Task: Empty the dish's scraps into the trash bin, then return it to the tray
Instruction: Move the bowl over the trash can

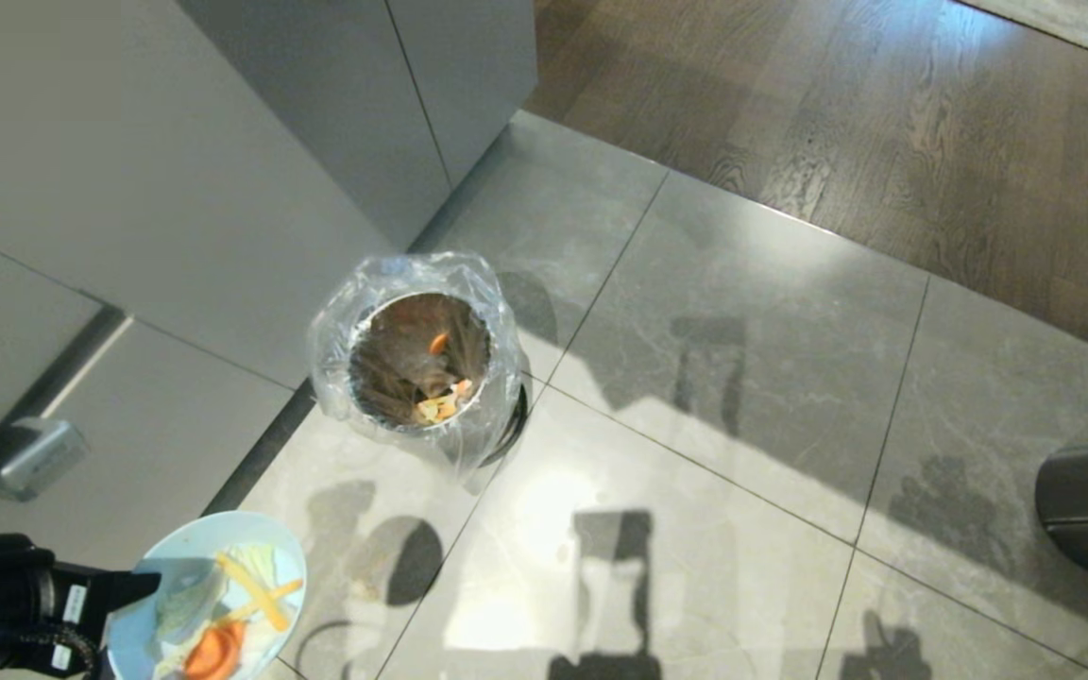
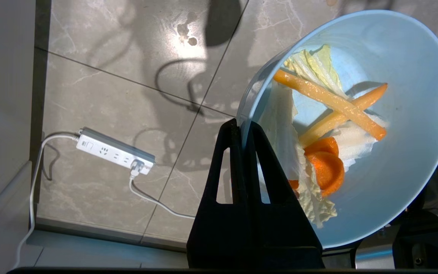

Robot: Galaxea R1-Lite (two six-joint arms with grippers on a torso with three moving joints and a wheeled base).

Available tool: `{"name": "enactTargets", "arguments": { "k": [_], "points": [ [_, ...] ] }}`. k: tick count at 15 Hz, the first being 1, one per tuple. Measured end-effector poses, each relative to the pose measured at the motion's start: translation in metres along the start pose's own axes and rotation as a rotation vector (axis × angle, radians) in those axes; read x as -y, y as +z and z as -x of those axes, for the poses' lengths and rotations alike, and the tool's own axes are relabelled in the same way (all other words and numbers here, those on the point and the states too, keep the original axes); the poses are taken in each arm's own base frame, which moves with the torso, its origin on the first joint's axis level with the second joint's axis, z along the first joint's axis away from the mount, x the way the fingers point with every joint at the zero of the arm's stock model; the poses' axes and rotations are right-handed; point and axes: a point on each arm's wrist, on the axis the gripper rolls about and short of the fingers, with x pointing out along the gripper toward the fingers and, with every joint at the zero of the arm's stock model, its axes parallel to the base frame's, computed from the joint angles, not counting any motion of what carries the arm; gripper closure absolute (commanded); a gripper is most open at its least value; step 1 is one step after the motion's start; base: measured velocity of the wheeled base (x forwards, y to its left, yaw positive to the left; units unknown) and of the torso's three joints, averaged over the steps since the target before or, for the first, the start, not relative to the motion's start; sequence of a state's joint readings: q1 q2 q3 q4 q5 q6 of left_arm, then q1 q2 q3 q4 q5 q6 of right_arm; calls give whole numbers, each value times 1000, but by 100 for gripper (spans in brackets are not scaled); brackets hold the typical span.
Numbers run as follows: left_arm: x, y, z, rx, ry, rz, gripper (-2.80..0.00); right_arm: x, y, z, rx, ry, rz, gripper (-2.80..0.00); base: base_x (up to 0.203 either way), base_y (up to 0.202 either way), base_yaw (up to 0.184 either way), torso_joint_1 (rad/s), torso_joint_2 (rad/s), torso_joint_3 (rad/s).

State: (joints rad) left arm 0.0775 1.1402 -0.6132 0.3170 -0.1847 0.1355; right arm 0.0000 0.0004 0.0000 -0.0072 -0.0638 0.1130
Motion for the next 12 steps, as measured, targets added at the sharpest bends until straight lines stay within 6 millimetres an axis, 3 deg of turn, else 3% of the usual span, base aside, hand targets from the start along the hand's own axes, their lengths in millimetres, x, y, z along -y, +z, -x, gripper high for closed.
{"name": "enactTargets", "arguments": {
  "k": [12],
  "points": [
    [3, 10, 3, 114, -1, -38, 0, 0, 0, 0, 0, 0, 0, 0, 0, 0, 0, 0, 0, 0]
  ]
}}
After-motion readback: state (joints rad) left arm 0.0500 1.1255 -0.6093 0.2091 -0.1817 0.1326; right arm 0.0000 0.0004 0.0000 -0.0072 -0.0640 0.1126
